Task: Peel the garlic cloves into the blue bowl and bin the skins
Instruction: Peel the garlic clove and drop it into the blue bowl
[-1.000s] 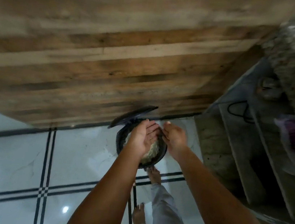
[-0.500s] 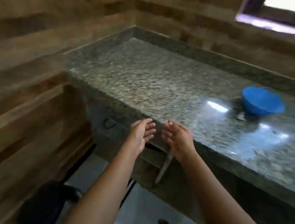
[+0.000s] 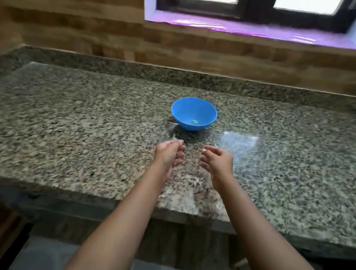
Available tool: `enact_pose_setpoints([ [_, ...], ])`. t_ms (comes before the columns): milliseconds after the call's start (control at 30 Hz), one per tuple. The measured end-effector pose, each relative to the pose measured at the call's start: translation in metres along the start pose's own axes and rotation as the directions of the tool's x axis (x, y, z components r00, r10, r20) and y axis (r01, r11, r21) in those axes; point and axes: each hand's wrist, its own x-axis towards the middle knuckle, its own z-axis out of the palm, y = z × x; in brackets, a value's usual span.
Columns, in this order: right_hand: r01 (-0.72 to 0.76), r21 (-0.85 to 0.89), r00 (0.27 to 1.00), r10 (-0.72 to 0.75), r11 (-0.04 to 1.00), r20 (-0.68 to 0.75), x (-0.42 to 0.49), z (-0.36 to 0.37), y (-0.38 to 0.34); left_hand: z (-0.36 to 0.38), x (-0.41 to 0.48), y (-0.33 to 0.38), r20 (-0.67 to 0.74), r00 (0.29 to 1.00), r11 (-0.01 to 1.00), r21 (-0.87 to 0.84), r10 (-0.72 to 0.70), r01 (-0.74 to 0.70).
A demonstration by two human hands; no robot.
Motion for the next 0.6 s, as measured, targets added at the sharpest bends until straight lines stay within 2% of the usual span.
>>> enact_pose_setpoints([
  [133, 0.042, -0.250, 0.988, -0.077, 0.967, -0.131, 0.058, -0.026, 0.004, 0.032, 0.028, -0.007, -0.031, 0.999, 0.998, 0.056, 0.016, -0.014],
  [300, 0.043, -0.500, 0.984, -0.125, 0.865, -0.131, 0.094, -0.035, 0.002, 0.047, 0.057, -0.013, -0.055, 0.998, 0.993, 0.117, 0.021, -0.015],
  [433, 0.061, -0.625, 0.987, -0.138, 0.778, -0.076, 0.107, -0.034, 0.005, 0.050, 0.071, -0.015, -0.084, 0.996, 0.985, 0.172, 0.043, -0.028],
  [600, 0.074, -0.678, 0.983, -0.168, 0.731, -0.073, 0.119, -0.029, 0.014, 0.044, 0.085, -0.013, -0.101, 0.993, 0.979, 0.200, 0.064, -0.043],
])
